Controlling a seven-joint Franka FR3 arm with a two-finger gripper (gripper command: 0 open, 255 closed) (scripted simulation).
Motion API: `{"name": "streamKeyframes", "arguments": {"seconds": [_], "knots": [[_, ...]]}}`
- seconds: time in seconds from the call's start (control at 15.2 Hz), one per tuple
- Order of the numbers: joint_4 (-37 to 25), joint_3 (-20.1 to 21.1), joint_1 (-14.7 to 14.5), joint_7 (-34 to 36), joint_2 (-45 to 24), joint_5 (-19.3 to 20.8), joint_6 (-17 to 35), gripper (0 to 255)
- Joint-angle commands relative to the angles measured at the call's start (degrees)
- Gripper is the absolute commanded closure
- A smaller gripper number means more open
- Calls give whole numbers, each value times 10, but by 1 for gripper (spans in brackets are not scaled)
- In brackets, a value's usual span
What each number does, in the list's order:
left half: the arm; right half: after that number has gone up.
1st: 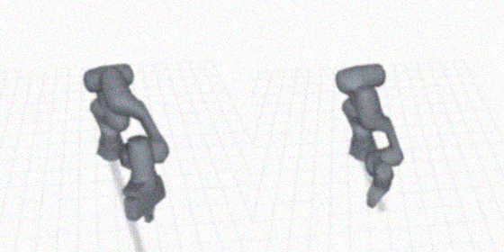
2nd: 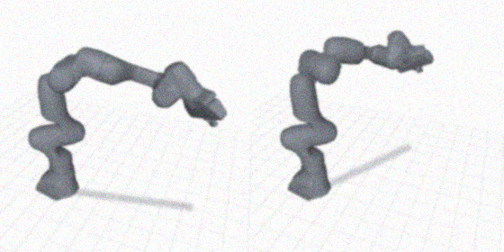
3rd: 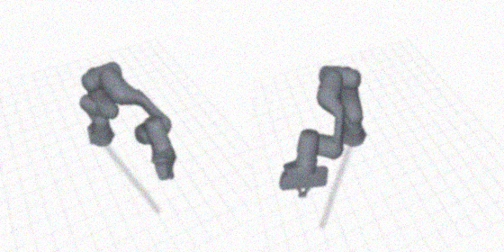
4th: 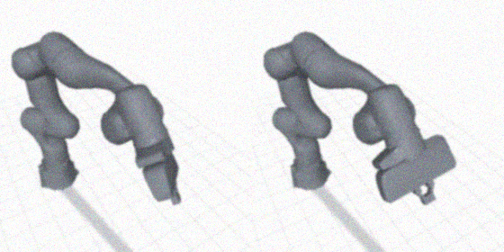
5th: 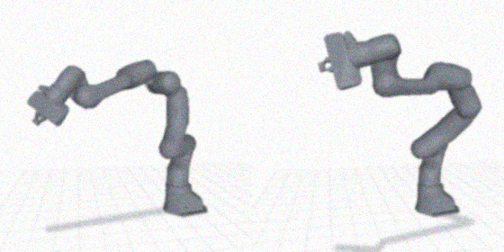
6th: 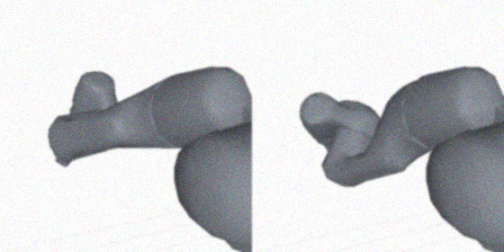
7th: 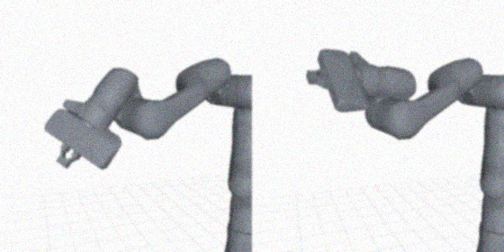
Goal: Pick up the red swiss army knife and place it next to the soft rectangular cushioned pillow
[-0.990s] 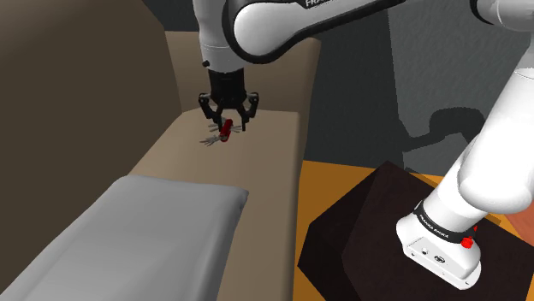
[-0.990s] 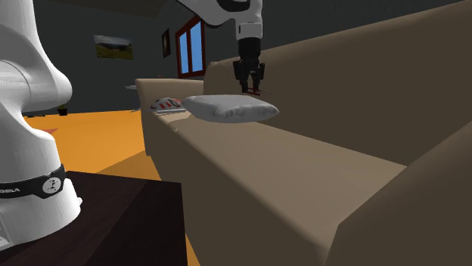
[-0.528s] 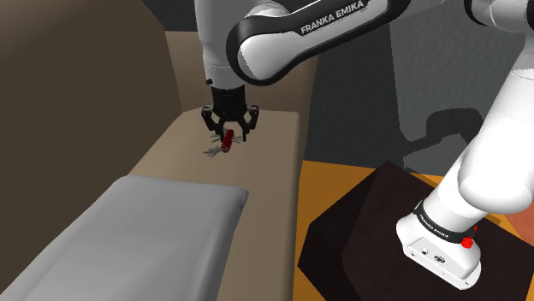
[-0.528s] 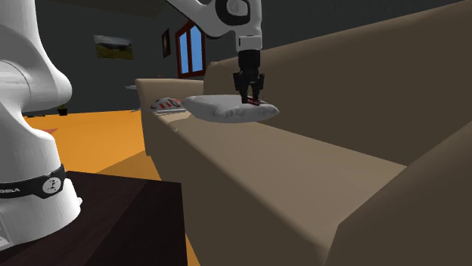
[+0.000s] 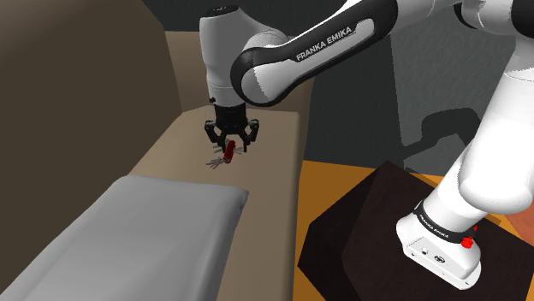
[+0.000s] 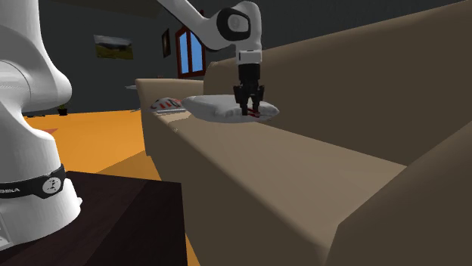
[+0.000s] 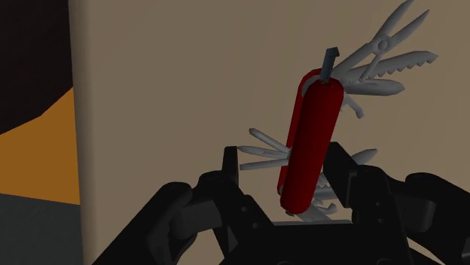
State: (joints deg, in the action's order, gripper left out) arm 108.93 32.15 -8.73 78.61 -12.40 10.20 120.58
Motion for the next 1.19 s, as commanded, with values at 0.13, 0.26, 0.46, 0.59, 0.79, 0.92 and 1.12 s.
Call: {"name": "streamKeyframes", "arguments": {"seconds": [0.13,0.26,0.46,0.59,0.79,0.92,1.12], "knots": [[17,-3,-3,8,-13,11,28,255],[23,-5,-4,13,-21,17,41,255],[34,-9,-7,20,-35,28,62,255],[34,-9,-7,20,-35,28,62,255],[34,-9,-7,20,-35,28,62,255],[34,-9,-7,20,-35,28,62,255],[34,-9,-7,20,-35,28,62,0]]}}
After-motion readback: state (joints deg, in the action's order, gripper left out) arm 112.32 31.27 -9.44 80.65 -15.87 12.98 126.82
